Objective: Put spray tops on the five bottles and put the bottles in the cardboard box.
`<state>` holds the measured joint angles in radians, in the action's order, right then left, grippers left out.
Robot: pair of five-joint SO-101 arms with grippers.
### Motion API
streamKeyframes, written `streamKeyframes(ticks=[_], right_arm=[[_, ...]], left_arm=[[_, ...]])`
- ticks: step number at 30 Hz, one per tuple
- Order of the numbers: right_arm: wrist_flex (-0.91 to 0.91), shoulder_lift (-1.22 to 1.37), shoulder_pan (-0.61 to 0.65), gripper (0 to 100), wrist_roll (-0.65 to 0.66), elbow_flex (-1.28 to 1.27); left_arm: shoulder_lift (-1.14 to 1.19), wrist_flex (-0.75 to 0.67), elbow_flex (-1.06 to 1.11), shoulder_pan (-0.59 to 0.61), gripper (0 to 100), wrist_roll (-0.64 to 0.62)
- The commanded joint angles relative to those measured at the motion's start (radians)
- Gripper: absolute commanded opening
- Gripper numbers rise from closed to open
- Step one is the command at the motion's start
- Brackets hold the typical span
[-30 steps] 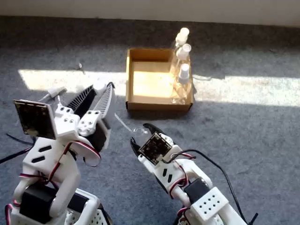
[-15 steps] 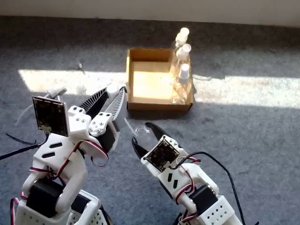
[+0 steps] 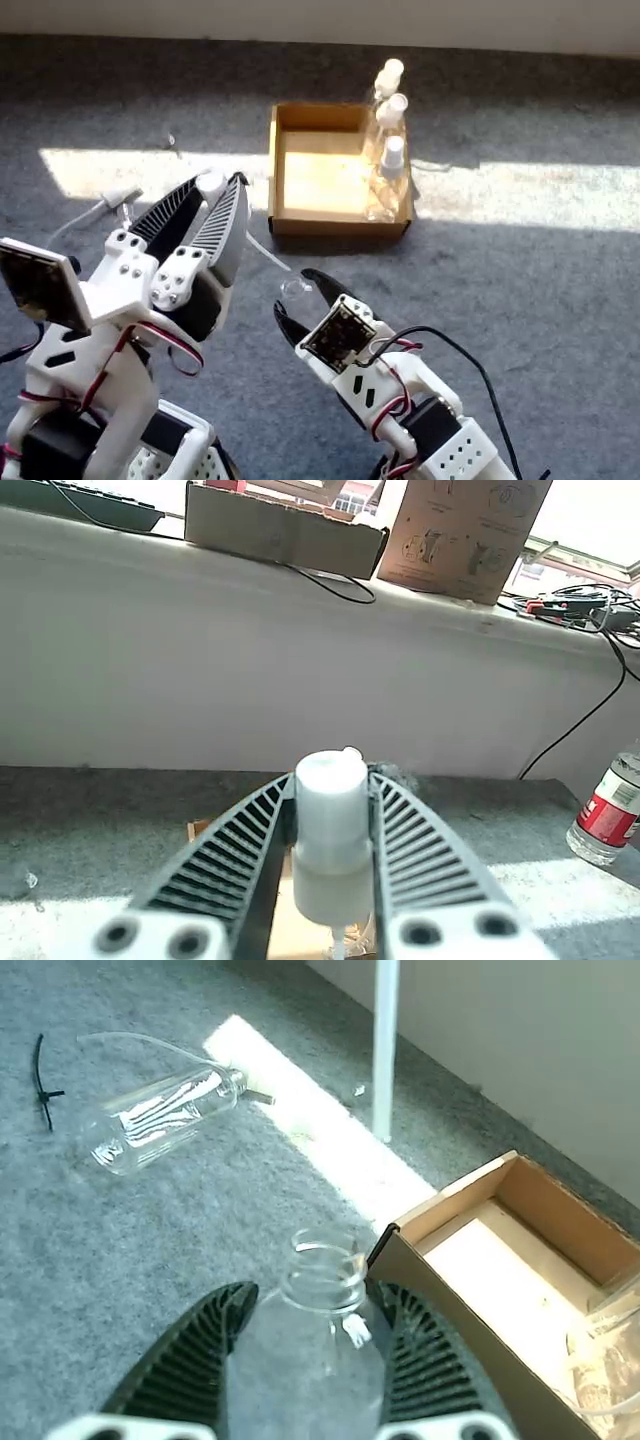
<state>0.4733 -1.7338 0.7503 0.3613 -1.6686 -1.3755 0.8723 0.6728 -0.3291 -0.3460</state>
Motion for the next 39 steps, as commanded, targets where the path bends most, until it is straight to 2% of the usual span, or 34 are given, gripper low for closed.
streamKeyframes(ticks=[1, 9, 15, 20, 26, 31, 35, 39], right_arm=[[0.001, -0.015, 0.008, 0.5, -0.009, -0.005], [0.001, -0.018, 0.008, 0.5, -0.009, -0.004], [0.001, -0.018, 0.008, 0.5, -0.009, -0.004], [0.001, -0.018, -0.05, 0.5, -0.018, -0.004], [-0.001, -0.01, -0.101, 0.5, -0.17, 0.061], [0.001, -0.008, -0.099, 0.5, -0.176, 0.11], [0.004, -0.008, -0.101, 0.5, -0.172, 0.117], [0.056, -0.008, -0.101, 0.5, -0.172, 0.153]], left_arm=[[0.013, 0.005, 0.022, -0.022, 0, -0.009], [0.013, -0.069, 0.205, -0.022, 0, -0.005], [0.015, -0.083, 0.245, -0.025, 0, -0.008], [0.015, -0.123, 0.321, -0.12, 1, -0.003], [0.016, -0.143, 0.34, -0.139, 1, -0.002], [0.041, -0.166, 0.363, -0.173, 1, 0.0], [0.119, -0.187, 0.358, -0.182, 1, 0.071], [0.177, -0.183, 0.332, -0.199, 1, 0.074]])
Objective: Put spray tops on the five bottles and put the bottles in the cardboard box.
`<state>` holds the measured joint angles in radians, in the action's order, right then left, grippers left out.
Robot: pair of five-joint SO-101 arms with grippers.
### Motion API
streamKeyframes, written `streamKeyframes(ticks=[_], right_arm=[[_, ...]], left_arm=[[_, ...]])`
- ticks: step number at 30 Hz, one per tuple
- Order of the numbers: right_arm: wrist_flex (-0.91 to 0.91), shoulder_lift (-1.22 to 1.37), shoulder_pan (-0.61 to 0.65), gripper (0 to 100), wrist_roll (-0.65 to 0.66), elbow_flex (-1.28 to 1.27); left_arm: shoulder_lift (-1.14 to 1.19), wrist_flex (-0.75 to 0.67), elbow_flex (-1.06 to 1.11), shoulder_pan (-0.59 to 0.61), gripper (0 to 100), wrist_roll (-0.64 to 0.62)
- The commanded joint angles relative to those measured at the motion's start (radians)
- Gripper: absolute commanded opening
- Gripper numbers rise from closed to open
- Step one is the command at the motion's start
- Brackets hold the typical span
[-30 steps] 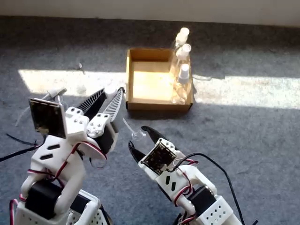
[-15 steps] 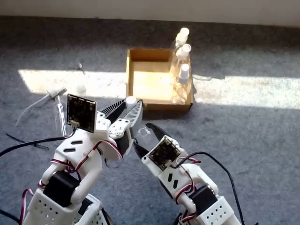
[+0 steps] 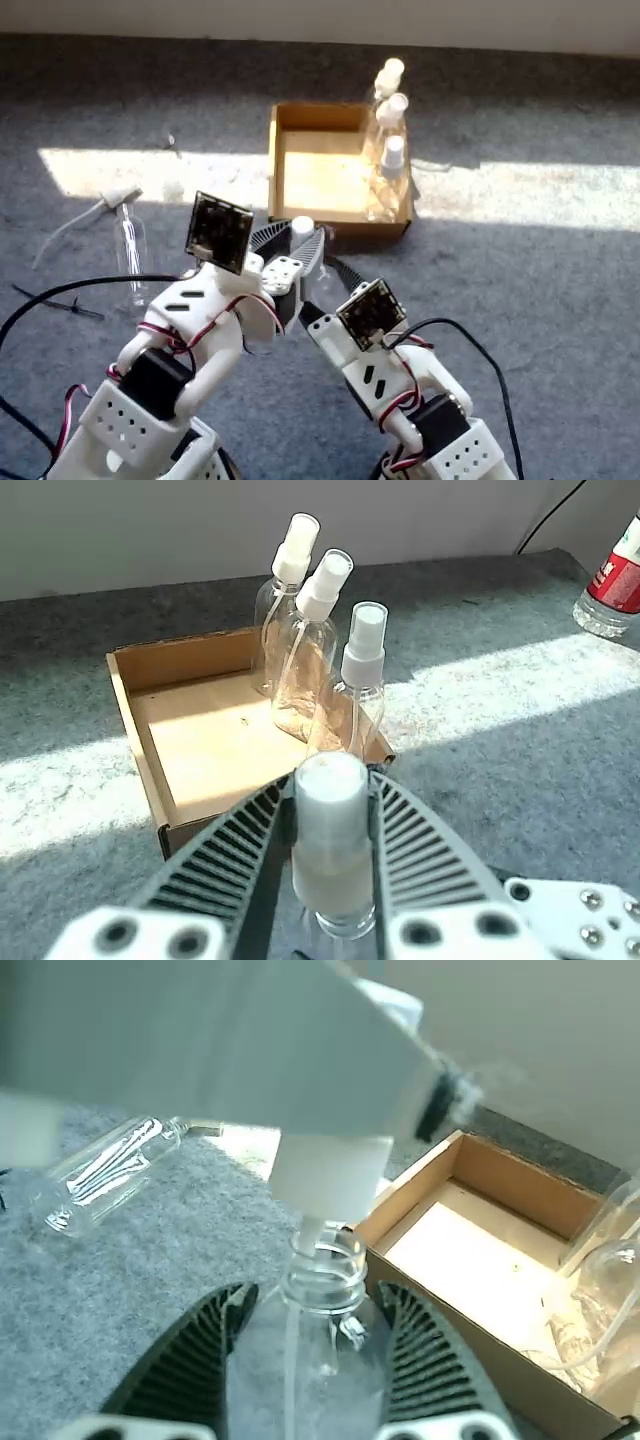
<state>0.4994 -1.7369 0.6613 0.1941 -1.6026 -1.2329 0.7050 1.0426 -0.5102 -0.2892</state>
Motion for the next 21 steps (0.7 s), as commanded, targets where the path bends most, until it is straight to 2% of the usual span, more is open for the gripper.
streamKeyframes(ticks=[1, 4, 16, 21], right_arm=[[0.058, -0.005, -0.012, 0.5, -0.005, 0.108], [0.127, -0.005, -0.015, 0.5, -0.005, 0.179], [0.133, -0.016, -0.027, 0.5, -0.011, 0.228], [0.128, -0.005, -0.107, 0.5, -0.011, 0.228]], left_arm=[[0.047, -0.018, -0.039, -0.016, 1, 0.017], [0.058, -0.018, -0.038, -0.015, 1, 0.018], [0.064, -0.015, -0.033, -0.038, 1, 0.018], [0.064, -0.02, 0.022, -0.173, 1, 0.021]])
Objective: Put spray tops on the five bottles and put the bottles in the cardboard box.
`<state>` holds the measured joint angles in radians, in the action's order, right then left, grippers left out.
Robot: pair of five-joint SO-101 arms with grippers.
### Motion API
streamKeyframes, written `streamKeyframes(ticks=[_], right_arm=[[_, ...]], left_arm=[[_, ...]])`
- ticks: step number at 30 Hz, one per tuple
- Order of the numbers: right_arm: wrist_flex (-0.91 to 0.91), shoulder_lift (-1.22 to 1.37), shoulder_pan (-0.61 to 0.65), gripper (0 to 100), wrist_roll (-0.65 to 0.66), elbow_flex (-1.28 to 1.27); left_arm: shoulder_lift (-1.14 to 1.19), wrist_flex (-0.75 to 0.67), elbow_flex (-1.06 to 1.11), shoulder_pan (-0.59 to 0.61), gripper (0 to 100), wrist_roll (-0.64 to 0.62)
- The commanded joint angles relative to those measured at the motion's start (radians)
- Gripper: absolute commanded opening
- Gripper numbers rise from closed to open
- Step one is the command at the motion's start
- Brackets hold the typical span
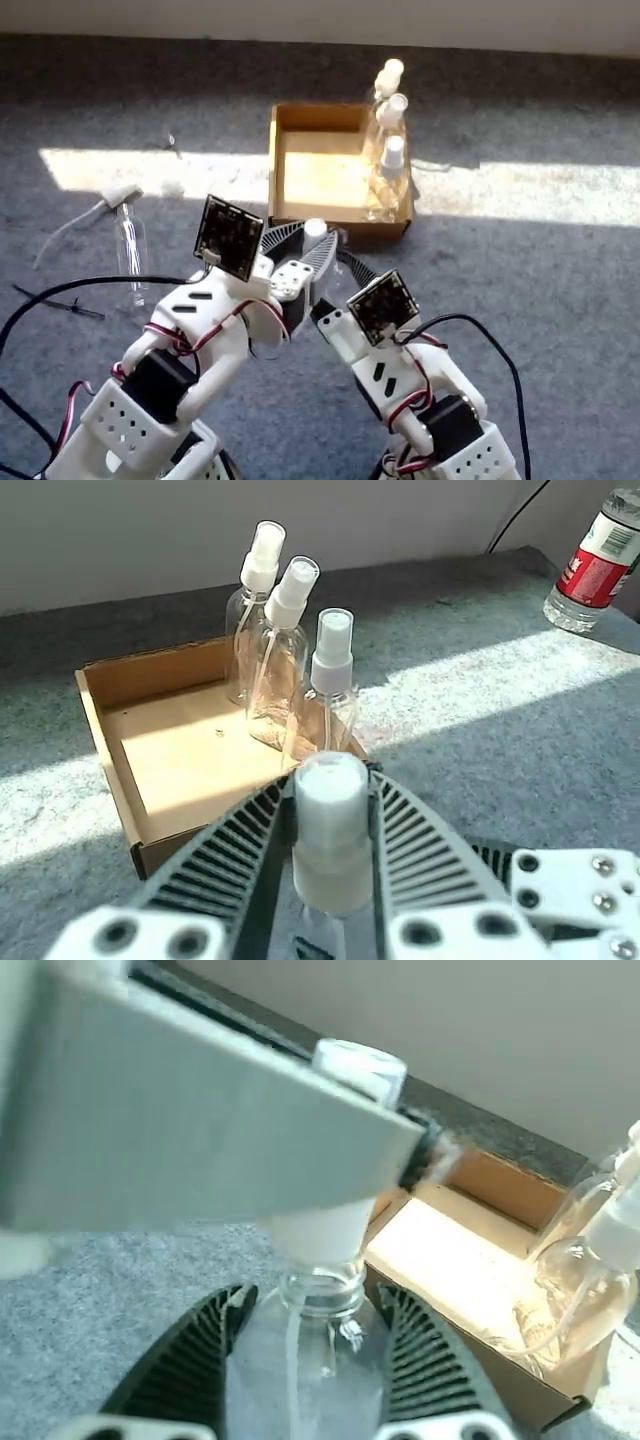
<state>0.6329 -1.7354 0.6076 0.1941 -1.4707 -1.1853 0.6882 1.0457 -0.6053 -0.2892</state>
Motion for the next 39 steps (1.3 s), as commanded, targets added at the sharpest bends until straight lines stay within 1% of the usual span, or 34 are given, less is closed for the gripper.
streamKeyframes(ticks=[1, 3, 6, 9, 12, 17, 19, 21, 24, 26, 29, 32, 35, 37, 39], right_arm=[[-0.005, -0.007, -0.068, 0.5, -0.011, 0.096], [-0.002, -0.008, -0.079, 0.5, -0.011, 0.111], [0.001, -0.007, -0.079, 0.5, -0.011, 0.142], [0.041, -0.016, -0.076, 0.5, -0.011, 0.148], [0.07, -0.018, -0.05, 0.5, -0.005, 0.151], [0.07, -0.018, -0.028, 0.5, 0.003, 0.145], [0.07, -0.018, 0.01, 0.5, 0.069, 0.143], [0.07, -0.018, 0.041, 0.5, 0.121, 0.142], [0.07, -0.018, 0.048, 0.5, 0.129, 0.143], [0.07, -0.019, 0.044, 0.5, 0.133, 0.15], [0.071, -0.048, 0.044, 0.5, 0.175, 0.148], [0.073, -0.108, 0.044, 0.5, 0.176, 0.143], [0.091, -0.097, 0.044, 0.5, 0.18, 0.142], [0.091, -0.096, 0.044, 0.5, 0.18, 0.142], [0.091, -0.096, 0.044, 0.5, 0.18, 0.14]], left_arm=[[0.016, -0.003, 0.024, -0.094, 1, 0.035], [0.016, -0.003, 0.031, -0.12, 1, 0.075], [0.015, -0.003, 0.028, -0.131, 1, 0.086], [0.016, -0.003, 0.024, -0.125, 1, 0.089], [0.012, -0.003, 0.022, -0.107, 1, 0.089], [0.015, 0.002, -0.008, -0.058, 1, 0.089], [0.016, 0.002, -0.016, -0.05, 1, 0.092], [0.016, 0.002, -0.016, -0.048, 1, 0.137], [0.016, 0.002, -0.019, -0.048, 1, 0.178], [0.016, 0.002, -0.019, -0.047, 1, 0.18], [0.016, 0.002, -0.019, -0.045, 1, 0.18], [0.012, 0.003, -0.019, -0.045, 1, 0.181], [0.008, 0.003, -0.033, -0.044, 1, 0.195], [0.008, 0.044, -0.07, -0.044, 2, 0.226], [0.008, 0.098, -0.111, -0.044, 7, 0.232]])
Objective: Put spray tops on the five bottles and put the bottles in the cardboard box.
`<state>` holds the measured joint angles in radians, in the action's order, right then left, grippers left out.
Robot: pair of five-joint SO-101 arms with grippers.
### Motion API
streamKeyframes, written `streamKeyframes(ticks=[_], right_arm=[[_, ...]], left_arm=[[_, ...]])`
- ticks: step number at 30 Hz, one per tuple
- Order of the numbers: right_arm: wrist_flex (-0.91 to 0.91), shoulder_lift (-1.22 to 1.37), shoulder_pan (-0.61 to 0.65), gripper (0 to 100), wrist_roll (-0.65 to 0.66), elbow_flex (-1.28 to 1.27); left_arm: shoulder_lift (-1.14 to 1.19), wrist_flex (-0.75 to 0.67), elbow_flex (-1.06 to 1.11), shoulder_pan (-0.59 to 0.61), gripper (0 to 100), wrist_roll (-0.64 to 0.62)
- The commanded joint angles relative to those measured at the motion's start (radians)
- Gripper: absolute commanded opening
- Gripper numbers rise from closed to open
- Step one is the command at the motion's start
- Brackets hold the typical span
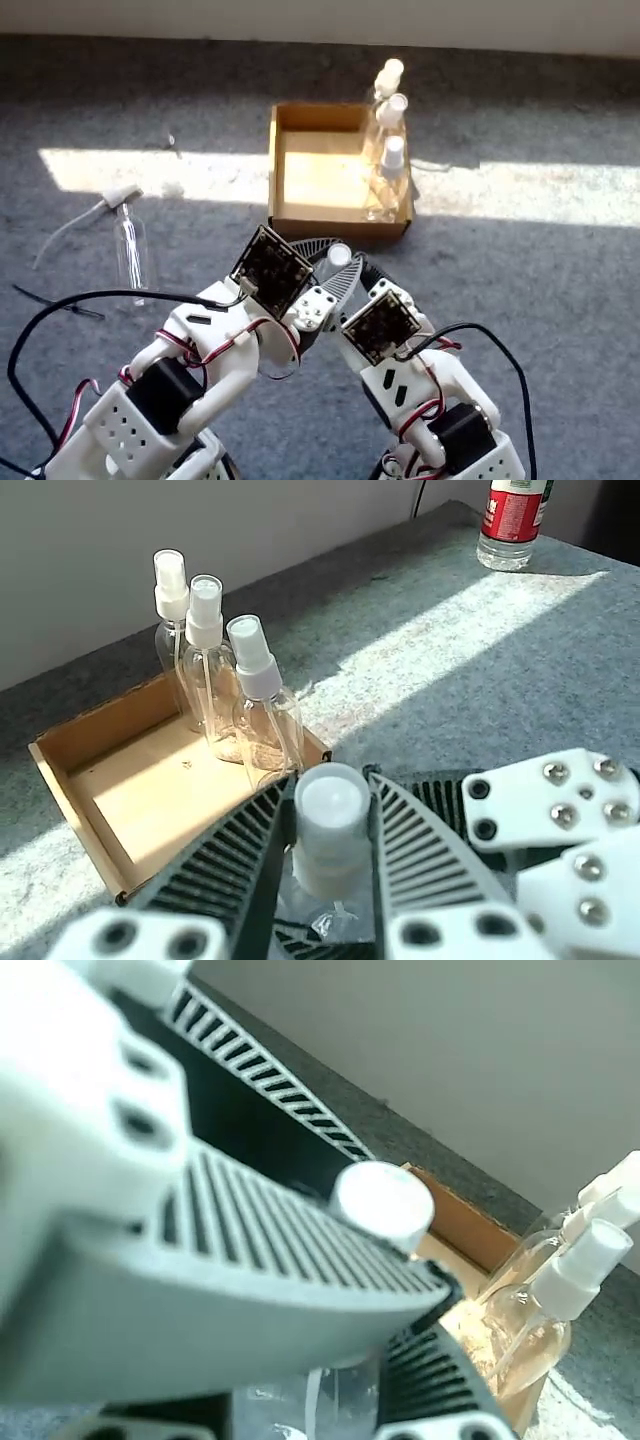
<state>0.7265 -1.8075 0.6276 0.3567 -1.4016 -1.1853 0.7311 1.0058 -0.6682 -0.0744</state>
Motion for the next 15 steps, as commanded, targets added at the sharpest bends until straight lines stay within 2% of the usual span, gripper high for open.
streamKeyframes(ticks=[1, 5, 9, 15], right_arm=[[-0.002, -0.024, 0.024, 0.5, 0.017, 0.071], [-0.002, -0.024, 0.024, 0.5, 0.017, 0.071], [-0.002, -0.024, 0.024, 0.5, 0.017, 0.071], [-0.002, -0.024, 0.028, 0.5, 0.02, 0.07]], left_arm=[[0.008, 0.078, -0.088, 0.019, 10, 0.017], [0.008, 0.112, -0.12, 0.061, 20, 0.017], [0.008, 0.118, -0.153, 0.125, 21, 0.015], [0.007, 0.118, -0.202, 0.137, 23, 0.015]])
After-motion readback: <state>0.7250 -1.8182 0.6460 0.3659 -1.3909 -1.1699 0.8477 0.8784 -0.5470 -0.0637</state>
